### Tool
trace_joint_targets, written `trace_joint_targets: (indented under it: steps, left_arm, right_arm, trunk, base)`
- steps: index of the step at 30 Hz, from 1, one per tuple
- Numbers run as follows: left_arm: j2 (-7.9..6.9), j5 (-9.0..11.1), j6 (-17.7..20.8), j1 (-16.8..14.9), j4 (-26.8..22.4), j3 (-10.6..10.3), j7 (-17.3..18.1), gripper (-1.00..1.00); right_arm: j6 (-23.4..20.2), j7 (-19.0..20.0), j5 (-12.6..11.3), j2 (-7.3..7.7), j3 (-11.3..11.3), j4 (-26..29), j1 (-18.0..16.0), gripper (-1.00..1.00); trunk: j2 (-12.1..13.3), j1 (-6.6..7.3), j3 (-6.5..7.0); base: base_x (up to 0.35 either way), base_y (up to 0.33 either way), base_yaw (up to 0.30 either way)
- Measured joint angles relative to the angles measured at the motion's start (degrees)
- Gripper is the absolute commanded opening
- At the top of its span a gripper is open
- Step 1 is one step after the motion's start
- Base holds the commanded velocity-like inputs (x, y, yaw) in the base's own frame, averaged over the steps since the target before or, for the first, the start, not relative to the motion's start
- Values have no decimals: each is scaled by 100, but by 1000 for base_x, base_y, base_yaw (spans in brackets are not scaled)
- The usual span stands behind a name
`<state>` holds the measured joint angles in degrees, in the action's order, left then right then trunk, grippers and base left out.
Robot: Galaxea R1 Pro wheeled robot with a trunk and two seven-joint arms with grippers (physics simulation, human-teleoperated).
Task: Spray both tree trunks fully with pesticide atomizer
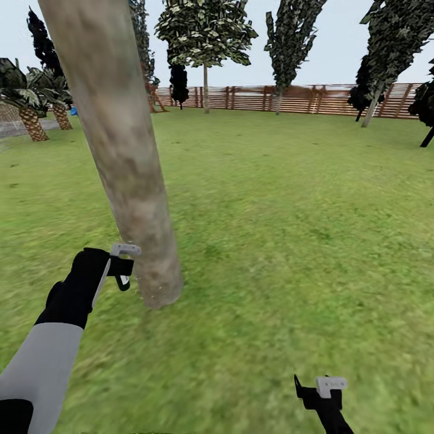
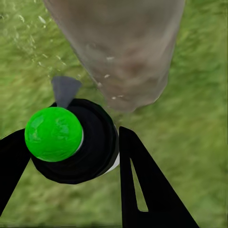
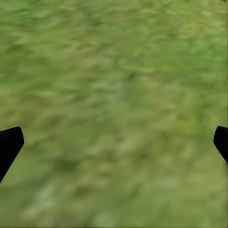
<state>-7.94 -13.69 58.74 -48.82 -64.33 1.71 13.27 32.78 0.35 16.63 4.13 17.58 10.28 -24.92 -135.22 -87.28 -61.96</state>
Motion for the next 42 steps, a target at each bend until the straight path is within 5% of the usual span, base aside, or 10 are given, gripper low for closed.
trace_joint_targets:
  steps: [11, 17, 24, 28, 42]
  left_arm:
    - [4, 2, -8, 87, 53, 6, -17, -100]
    - [-60, -9, -20, 611, 47, 85, -60, -100]
    - [-33, -4, -21, 671, 37, 91, -71, -100]
    - [-66, -13, -68, 847, 86, 514, -85, -100]
    - [-20, 18, -91, 1160, 97, 393, -91, -100]
  right_arm:
    - [0, 0, -2, 9, 8, 0, -2, 100]
    - [0, 0, -2, 1, 1, 0, 0, 100]
    - [0, 0, -1, 0, 1, 0, 0, 100]
    - [0, 0, -2, 0, 1, 0, 0, 100]
    - [0, 0, -2, 0, 0, 0, -2, 100]
  trunk:
    - [0, 0, 0]
    - [0, 0, 0]
    - [0, 0, 0]
    - [0, 0, -1]
    - [0, 0, 0]
  base:
    - [210, -215, 14]
    - [38, -254, 77]
    - [-84, -250, 268]
    - [8, -48, 171]
    - [202, -51, 36]
